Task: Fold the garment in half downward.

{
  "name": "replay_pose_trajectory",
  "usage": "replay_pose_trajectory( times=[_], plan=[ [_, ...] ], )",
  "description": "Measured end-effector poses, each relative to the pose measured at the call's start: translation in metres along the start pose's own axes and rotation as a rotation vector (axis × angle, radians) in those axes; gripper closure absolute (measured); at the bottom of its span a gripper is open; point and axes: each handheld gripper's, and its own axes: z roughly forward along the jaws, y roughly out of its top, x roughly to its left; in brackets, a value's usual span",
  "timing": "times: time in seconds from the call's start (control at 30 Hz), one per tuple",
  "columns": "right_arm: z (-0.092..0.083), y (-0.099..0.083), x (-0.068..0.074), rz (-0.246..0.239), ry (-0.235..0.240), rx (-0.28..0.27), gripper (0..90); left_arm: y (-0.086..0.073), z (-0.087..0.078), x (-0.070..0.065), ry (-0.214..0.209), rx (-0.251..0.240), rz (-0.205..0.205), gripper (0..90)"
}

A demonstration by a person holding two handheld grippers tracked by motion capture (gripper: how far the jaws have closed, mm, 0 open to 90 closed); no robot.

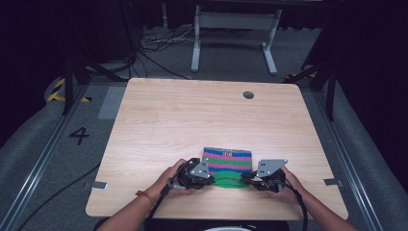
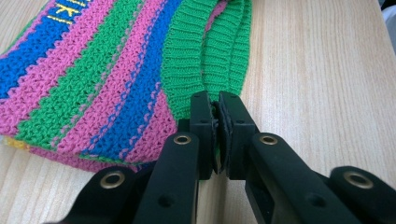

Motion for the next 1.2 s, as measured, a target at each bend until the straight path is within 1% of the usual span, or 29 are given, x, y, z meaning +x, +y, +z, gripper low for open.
replay_pose_trajectory(
  times=[0.03, 0.1, 0.13, 0.17, 0.23, 0.27, 0.33, 0.37, 0.43, 0.5, 0.53, 0.57, 0.6, 0.77, 0.83, 0.9, 0.93, 0.97, 1.03, 1.1, 1.17, 1.2],
  plan=[
    [0.000, 0.000, 0.000, 0.003, 0.000, -0.001, 77.5, 0.000, -0.001, -0.001, -0.002, 0.005, 0.003, 83.7],
    [-0.001, 0.000, -0.001, 0.013, -0.005, 0.000, 75.8, 0.001, -0.002, -0.003, -0.001, 0.011, 0.016, 79.5],
    [-0.002, 0.000, 0.000, 0.008, -0.008, -0.001, 75.2, 0.001, -0.003, -0.003, 0.001, 0.012, 0.025, 78.6],
    [-0.003, 0.000, 0.000, 0.005, -0.009, 0.001, 74.1, 0.002, -0.004, -0.004, 0.001, 0.009, 0.021, 77.2],
    [-0.006, 0.000, 0.001, -0.003, -0.011, 0.003, 71.0, 0.002, -0.007, -0.004, 0.006, 0.007, 0.030, 74.0],
    [-0.007, 0.001, 0.001, -0.008, -0.017, 0.003, 70.8, 0.003, -0.008, -0.004, 0.013, -0.002, 0.022, 72.8],
    [-0.010, 0.001, 0.000, -0.003, -0.028, -0.003, 69.1, 0.003, -0.012, -0.003, 0.038, -0.009, 0.021, 71.0],
    [-0.011, 0.002, 0.000, -0.003, -0.037, -0.003, 68.1, 0.003, -0.015, -0.003, 0.057, -0.009, 0.021, 70.6],
    [-0.012, 0.002, -0.001, -0.001, -0.049, 0.001, 65.5, 0.002, -0.019, -0.003, 0.081, -0.011, 0.017, 70.7],
    [-0.015, 0.002, -0.002, -0.002, -0.062, 0.004, 62.8, 0.001, -0.023, -0.002, 0.103, -0.006, 0.023, 68.3],
    [-0.016, 0.003, -0.003, 0.003, -0.063, 0.001, 61.9, 0.000, -0.026, -0.001, 0.119, -0.006, 0.017, 67.4],
    [-0.016, 0.003, -0.003, 0.003, -0.063, 0.001, 61.9, 0.000, -0.026, -0.001, 0.119, -0.006, 0.017, 65.5],
    [-0.018, 0.003, -0.004, 0.006, -0.070, -0.004, 60.8, -0.001, -0.028, -0.001, 0.128, -0.011, 0.009, 65.5],
    [-0.026, 0.003, -0.007, 0.012, -0.089, 0.003, 54.3, -0.003, -0.040, 0.006, 0.187, -0.003, -0.017, 55.7],
    [-0.029, 0.003, -0.008, 0.020, -0.097, 0.014, 50.8, -0.005, -0.045, 0.010, 0.179, 0.000, -0.047, 52.4],
    [-0.032, 0.003, -0.011, 0.022, -0.103, 0.022, 48.5, -0.008, -0.051, 0.012, 0.191, 0.009, -0.054, 51.0],
    [-0.034, 0.003, -0.011, 0.027, -0.112, 0.022, 47.0, -0.011, -0.054, 0.012, 0.206, 0.019, -0.069, 48.5],
    [-0.036, 0.002, -0.012, 0.037, -0.121, 0.023, 45.9, -0.013, -0.056, 0.012, 0.213, 0.029, -0.071, 45.0],
    [-0.038, -0.001, -0.013, 0.035, -0.133, 0.041, 44.1, -0.020, -0.061, 0.012, 0.240, 0.043, -0.088, 43.5],
    [-0.041, -0.005, -0.013, 0.033, -0.155, 0.059, 42.4, -0.027, -0.068, 0.013, 0.252, 0.048, -0.105, 39.0],
    [-0.044, -0.009, -0.013, 0.044, -0.163, 0.061, 40.7, -0.034, -0.073, 0.012, 0.272, 0.047, -0.131, 34.7],
    [-0.046, -0.011, -0.014, 0.045, -0.171, 0.063, 39.8, -0.037, -0.077, 0.012, 0.280, 0.046, -0.137, 33.3]
  ],
)
